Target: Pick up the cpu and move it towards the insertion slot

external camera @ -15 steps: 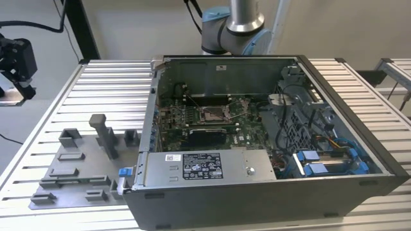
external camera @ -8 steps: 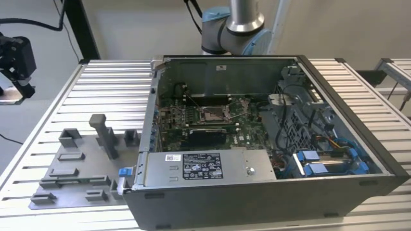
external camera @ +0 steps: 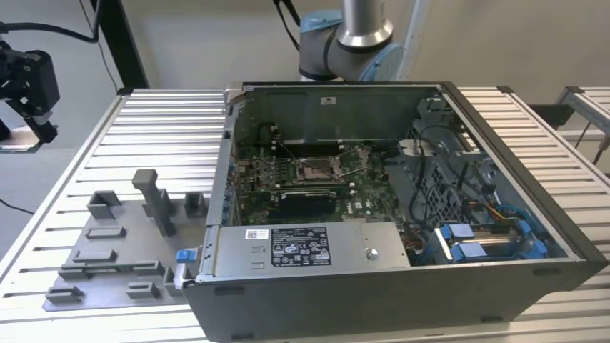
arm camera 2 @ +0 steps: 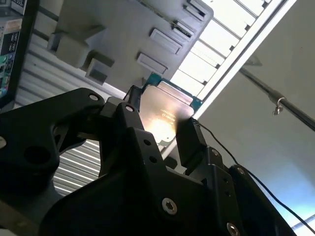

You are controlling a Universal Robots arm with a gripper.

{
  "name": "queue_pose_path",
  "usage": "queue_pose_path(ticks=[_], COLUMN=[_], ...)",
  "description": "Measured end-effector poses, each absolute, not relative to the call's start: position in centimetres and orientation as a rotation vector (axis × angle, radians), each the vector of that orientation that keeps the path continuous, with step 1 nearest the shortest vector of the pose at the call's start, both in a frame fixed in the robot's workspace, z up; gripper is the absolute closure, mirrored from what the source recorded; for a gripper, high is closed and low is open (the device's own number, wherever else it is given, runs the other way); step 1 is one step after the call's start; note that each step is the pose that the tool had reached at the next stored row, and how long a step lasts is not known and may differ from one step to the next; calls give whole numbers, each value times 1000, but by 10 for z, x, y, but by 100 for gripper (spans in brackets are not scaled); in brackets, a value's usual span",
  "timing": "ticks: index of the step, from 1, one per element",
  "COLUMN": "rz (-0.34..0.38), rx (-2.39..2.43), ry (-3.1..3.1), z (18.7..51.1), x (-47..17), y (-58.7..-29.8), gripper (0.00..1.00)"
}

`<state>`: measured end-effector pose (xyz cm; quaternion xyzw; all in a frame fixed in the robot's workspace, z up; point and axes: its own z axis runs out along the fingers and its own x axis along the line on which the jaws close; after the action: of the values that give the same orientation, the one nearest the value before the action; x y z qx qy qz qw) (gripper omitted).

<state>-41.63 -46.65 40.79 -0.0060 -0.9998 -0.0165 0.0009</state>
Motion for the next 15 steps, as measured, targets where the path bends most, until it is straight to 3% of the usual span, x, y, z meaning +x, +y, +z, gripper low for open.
queue_pose_path(ticks=[15], rz=[-52], rx=[-19], ry=[-3139], z=[414], x=[-387], y=[-464], gripper=[100])
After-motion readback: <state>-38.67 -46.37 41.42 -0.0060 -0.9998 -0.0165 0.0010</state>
